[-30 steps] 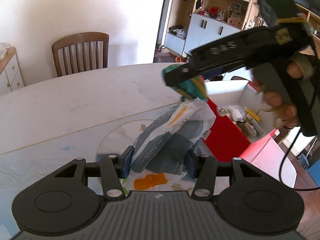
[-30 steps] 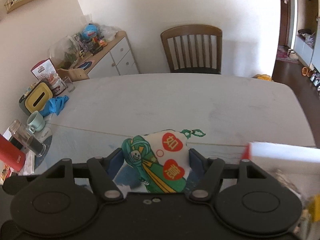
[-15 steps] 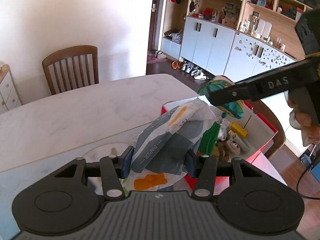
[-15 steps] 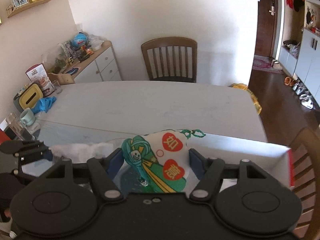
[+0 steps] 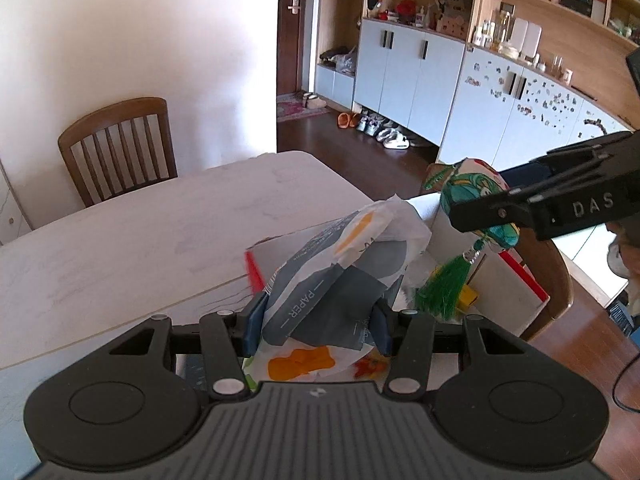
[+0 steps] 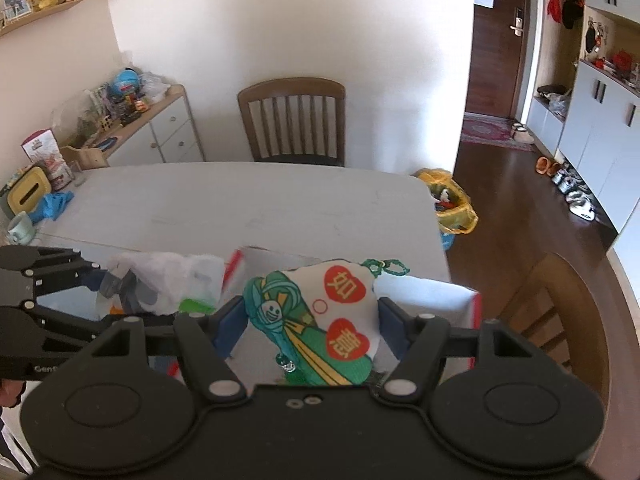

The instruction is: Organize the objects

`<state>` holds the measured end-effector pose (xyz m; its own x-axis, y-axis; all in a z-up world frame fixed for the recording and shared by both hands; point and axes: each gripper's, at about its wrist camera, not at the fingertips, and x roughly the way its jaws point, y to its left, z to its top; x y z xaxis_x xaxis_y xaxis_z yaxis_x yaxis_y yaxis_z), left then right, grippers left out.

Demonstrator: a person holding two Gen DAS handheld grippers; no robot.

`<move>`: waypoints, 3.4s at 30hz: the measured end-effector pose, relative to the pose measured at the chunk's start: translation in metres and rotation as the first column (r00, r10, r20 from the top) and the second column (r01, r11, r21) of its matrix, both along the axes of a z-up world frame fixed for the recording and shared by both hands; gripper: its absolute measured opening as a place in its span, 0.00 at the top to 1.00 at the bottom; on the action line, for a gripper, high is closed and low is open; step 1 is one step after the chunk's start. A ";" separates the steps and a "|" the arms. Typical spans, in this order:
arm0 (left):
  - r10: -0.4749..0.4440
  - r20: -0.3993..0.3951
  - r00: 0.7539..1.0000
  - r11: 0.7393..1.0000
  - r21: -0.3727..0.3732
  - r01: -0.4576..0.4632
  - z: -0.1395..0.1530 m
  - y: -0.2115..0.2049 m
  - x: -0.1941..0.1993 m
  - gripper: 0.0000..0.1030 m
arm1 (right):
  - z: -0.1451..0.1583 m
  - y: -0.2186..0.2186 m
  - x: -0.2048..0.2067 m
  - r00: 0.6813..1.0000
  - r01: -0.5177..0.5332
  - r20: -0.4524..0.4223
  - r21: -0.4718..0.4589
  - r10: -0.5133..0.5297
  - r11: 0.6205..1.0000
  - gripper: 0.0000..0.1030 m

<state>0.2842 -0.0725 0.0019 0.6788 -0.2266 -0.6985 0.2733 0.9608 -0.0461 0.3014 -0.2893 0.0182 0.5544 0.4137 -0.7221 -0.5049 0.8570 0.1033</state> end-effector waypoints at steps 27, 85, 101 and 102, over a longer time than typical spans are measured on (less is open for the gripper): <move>0.099 -0.229 0.968 0.986 0.151 -0.065 -0.094 -0.073 0.049 0.50 | -0.103 -0.004 -0.014 0.984 -0.147 -0.125 -0.166 0.127 0.975 0.32; 0.043 0.023 0.999 0.997 -0.061 -0.041 -0.006 -0.024 -0.056 0.28 | -0.018 -0.028 -0.092 0.989 0.056 0.123 0.153 -0.075 0.987 0.08; 0.019 0.076 0.997 0.996 -0.088 -0.013 -0.001 0.006 -0.084 0.01 | -0.024 -0.019 -0.128 0.973 0.130 0.153 0.246 -0.170 0.961 0.01; 0.017 0.080 0.997 0.996 -0.092 -0.010 -0.002 0.007 -0.087 0.01 | -0.025 -0.018 -0.130 0.972 0.135 0.154 0.247 -0.177 0.959 0.01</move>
